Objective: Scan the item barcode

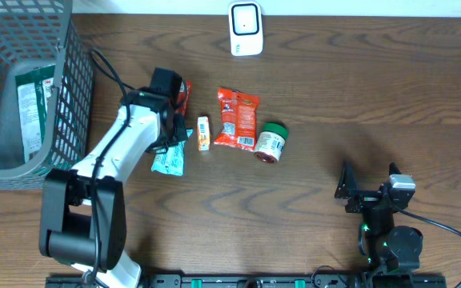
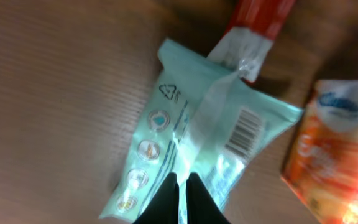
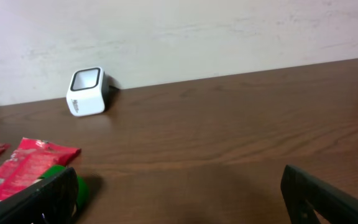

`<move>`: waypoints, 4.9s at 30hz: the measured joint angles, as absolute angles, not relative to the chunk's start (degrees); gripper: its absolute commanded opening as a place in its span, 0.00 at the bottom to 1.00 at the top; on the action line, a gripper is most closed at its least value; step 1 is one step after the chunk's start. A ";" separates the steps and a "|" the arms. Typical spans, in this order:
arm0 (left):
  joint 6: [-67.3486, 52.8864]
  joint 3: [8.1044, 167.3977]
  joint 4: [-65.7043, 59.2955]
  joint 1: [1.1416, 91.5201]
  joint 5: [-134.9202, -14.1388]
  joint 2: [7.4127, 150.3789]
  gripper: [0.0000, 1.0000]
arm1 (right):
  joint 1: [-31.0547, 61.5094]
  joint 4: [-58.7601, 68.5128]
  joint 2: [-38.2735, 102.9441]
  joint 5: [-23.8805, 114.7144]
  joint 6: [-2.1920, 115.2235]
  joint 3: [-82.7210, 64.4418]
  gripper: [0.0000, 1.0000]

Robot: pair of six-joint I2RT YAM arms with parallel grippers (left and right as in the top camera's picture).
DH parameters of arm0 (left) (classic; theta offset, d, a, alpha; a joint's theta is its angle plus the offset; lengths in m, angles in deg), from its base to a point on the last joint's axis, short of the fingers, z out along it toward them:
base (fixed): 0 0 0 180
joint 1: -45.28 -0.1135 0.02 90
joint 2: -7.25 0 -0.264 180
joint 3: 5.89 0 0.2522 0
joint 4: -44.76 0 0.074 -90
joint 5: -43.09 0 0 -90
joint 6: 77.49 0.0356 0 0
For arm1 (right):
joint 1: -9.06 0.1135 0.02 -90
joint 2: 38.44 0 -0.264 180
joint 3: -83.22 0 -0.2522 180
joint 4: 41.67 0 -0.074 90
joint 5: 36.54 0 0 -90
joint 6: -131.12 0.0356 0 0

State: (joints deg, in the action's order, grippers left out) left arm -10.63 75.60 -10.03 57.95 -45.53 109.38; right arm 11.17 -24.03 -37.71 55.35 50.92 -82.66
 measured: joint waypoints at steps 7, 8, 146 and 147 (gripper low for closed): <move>-9.69 68.76 -6.49 57.99 -46.38 109.66 0.14 | 11.17 -24.03 -37.68 55.35 50.92 -82.66 0.99; -9.69 68.76 -6.54 57.99 -46.33 109.64 0.14 | 11.17 -24.01 -37.71 55.35 50.92 -82.66 0.99; -5.03 66.86 -0.53 52.88 -44.37 87.19 0.84 | 11.17 -24.03 -37.71 55.35 50.92 -82.66 0.99; -5.03 66.86 -0.53 52.88 -44.37 87.19 0.84 | 11.17 -24.03 -37.71 55.35 50.92 -82.66 0.99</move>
State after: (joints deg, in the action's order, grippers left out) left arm -5.03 66.86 -0.53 52.88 -44.37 87.19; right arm 11.17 -24.03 -37.71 55.35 50.92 -82.66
